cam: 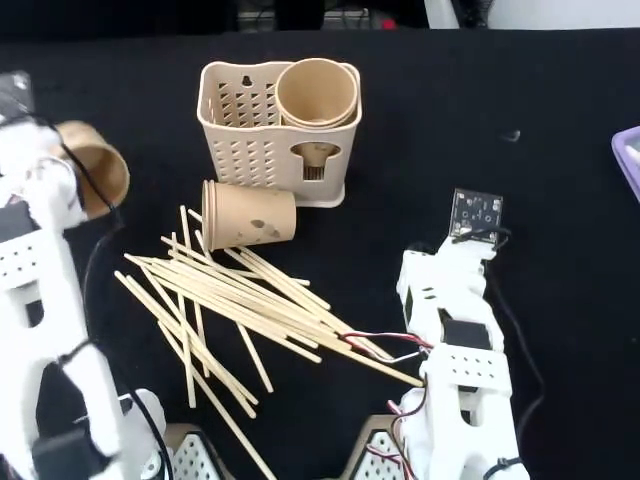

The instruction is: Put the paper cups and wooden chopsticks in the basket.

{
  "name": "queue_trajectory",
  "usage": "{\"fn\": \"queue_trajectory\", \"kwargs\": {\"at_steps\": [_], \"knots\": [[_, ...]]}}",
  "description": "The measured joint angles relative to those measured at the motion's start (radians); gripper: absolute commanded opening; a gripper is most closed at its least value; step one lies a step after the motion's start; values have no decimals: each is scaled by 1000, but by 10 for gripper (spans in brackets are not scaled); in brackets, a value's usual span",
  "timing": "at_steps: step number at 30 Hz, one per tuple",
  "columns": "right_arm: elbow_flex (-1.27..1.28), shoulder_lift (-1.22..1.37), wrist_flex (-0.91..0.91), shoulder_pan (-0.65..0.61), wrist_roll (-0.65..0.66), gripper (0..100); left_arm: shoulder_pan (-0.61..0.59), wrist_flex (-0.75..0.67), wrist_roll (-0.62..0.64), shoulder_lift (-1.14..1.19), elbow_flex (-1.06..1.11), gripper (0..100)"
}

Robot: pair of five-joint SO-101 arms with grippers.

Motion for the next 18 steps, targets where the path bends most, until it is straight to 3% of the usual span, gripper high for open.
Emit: {"fn": "queue_trajectory", "kwargs": {"at_steps": [4,13,18], "knots": [[0,0,0,0,0,12,43,64,124,-77,-158,29],[9,0,0,0,0,12,351,190,144,-97,-459,29],[9,0,0,0,0,12,460,244,146,-6,-612,29]]}}
